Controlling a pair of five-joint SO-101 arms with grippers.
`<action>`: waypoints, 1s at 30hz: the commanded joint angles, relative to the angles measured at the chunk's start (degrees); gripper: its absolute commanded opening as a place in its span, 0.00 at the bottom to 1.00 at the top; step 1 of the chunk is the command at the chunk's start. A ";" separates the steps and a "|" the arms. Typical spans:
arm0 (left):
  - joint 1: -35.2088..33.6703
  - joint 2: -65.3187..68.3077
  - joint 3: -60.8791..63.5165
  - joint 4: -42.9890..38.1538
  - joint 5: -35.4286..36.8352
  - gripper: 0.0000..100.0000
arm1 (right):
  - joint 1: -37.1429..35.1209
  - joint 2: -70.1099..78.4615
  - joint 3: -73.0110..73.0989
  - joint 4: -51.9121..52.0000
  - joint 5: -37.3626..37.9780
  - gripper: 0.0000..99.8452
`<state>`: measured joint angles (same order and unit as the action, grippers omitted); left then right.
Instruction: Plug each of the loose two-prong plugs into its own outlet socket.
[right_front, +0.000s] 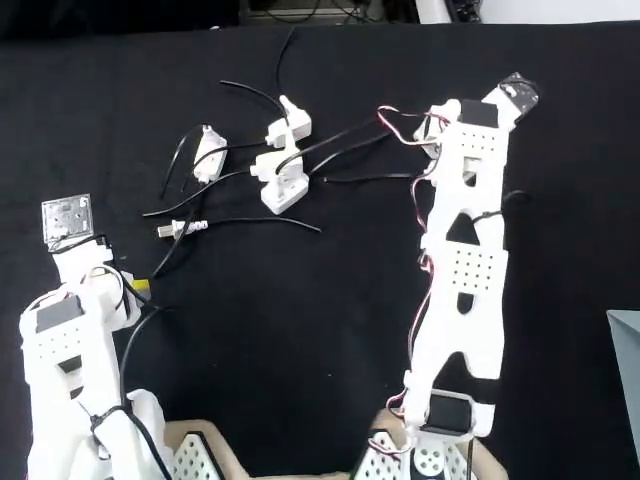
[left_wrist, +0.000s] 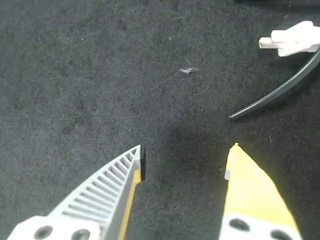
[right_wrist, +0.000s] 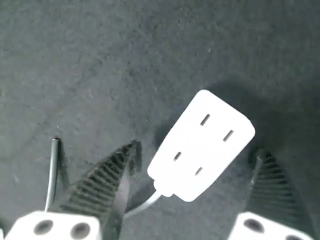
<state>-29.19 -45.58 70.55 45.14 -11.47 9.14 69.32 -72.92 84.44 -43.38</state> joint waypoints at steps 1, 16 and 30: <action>0.66 -0.70 -0.40 -0.97 0.62 0.27 | 1.05 -0.31 -2.86 1.85 -1.14 0.28; 0.66 -0.62 -0.40 -0.97 0.62 0.27 | 2.99 -0.66 -21.76 16.79 6.42 0.01; 0.66 -0.62 -0.40 -1.05 0.44 0.27 | 2.64 -11.56 -15.08 16.88 9.14 0.01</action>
<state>-29.19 -45.58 70.55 45.14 -11.47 11.52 66.42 -90.68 99.12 -34.86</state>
